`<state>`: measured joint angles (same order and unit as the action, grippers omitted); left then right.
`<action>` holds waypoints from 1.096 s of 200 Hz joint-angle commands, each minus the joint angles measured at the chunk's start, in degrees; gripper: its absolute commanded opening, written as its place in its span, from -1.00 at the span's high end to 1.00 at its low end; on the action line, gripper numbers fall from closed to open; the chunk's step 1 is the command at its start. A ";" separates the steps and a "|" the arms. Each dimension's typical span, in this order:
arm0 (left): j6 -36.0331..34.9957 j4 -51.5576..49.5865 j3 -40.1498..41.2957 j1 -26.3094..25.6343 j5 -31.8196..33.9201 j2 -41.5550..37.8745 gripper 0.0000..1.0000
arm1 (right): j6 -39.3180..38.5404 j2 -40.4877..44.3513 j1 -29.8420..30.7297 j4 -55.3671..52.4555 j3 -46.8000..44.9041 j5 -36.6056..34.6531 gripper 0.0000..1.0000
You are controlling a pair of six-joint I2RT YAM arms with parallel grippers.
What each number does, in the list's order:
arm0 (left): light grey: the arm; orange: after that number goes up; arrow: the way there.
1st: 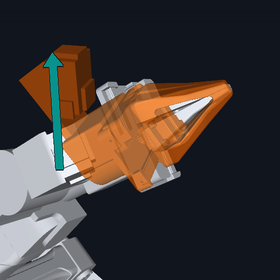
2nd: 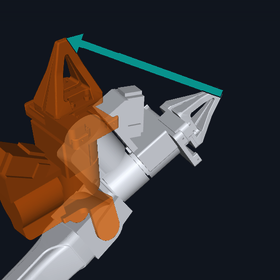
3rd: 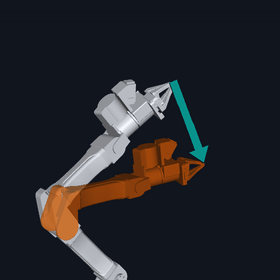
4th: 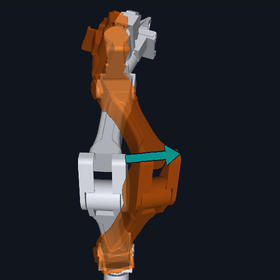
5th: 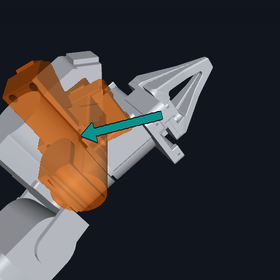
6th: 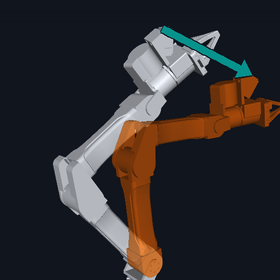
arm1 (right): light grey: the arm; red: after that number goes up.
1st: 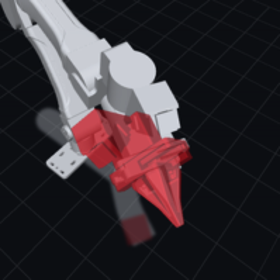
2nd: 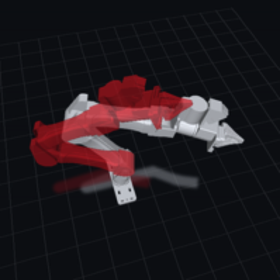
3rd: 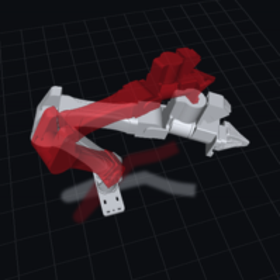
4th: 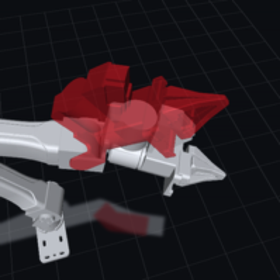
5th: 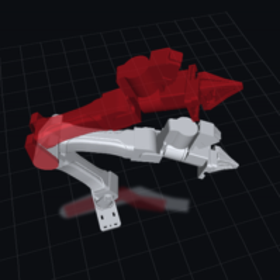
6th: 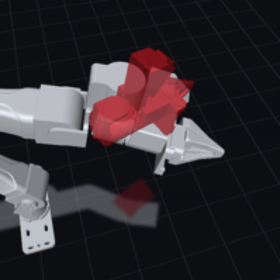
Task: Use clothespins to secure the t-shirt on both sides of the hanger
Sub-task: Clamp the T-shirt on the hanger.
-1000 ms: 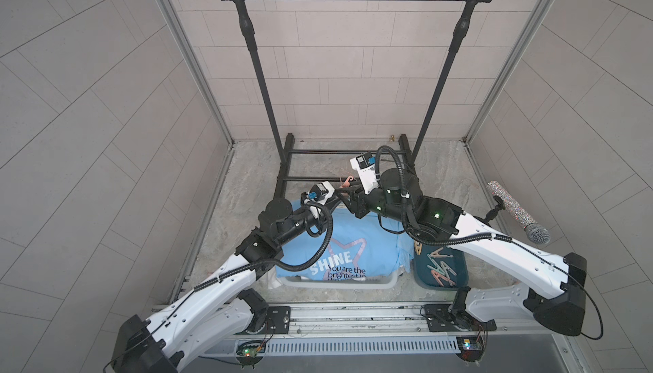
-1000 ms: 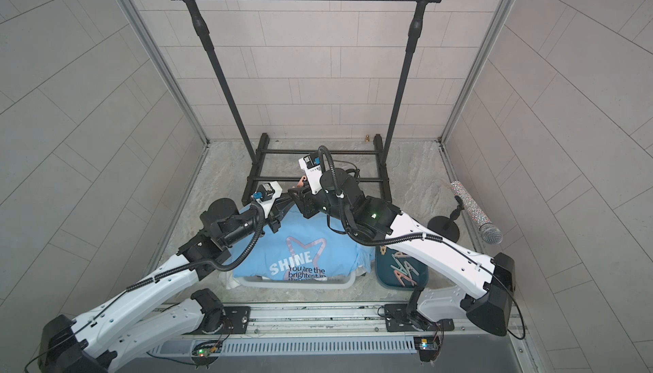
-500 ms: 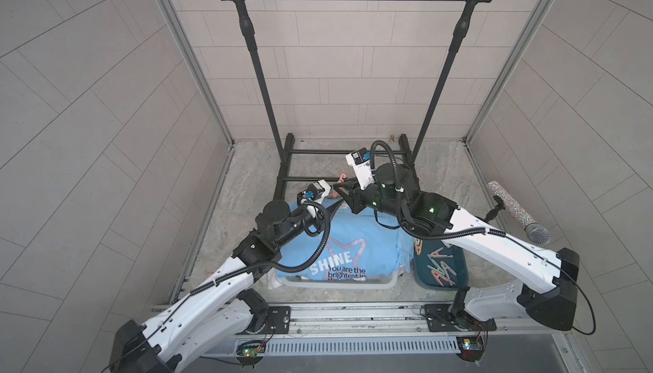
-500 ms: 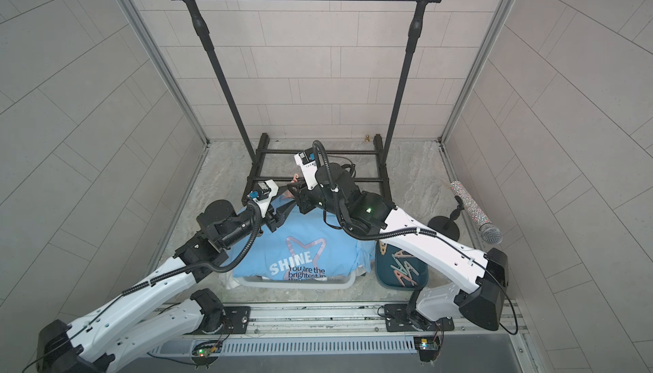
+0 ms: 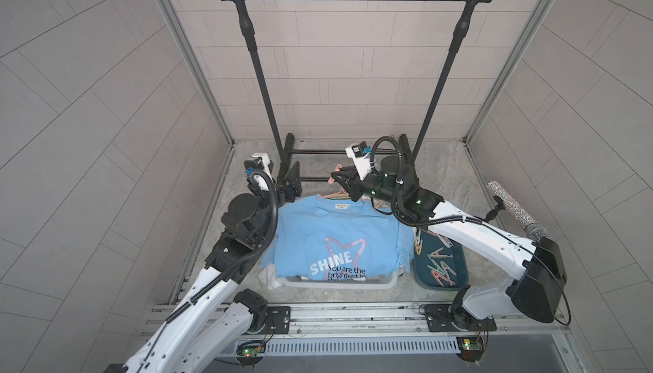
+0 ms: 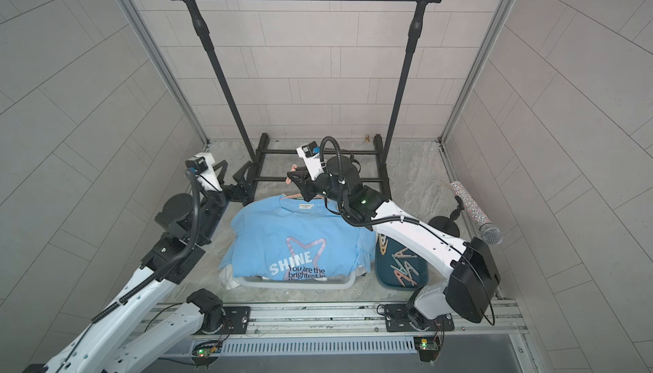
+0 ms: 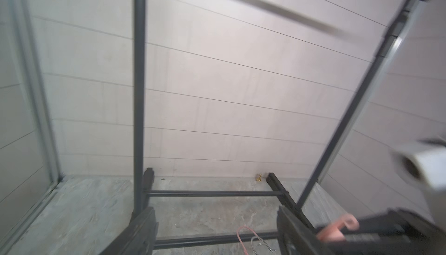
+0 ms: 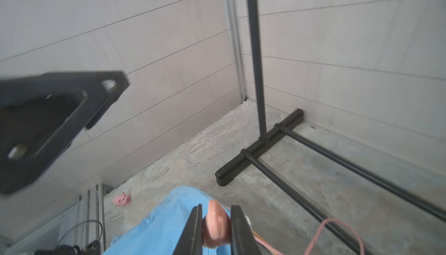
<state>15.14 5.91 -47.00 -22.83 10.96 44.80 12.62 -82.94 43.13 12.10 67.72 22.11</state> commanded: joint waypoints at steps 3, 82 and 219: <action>14.26 -4.40 -0.08 7.32 -4.23 3.63 -0.62 | -17.50 -4.03 -0.15 12.50 -2.18 17.30 1.00; 15.69 -5.42 0.95 14.65 -12.51 9.53 -0.62 | -52.27 -22.13 3.54 -21.34 16.83 20.71 1.00; 13.34 -5.61 1.14 16.94 -13.27 11.17 -0.50 | -40.87 -26.05 1.62 -2.51 16.96 20.54 1.00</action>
<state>29.47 -0.75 -46.09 -6.37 -1.54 56.03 -31.86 -109.82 46.17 3.20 84.53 40.97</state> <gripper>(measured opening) 0.755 0.179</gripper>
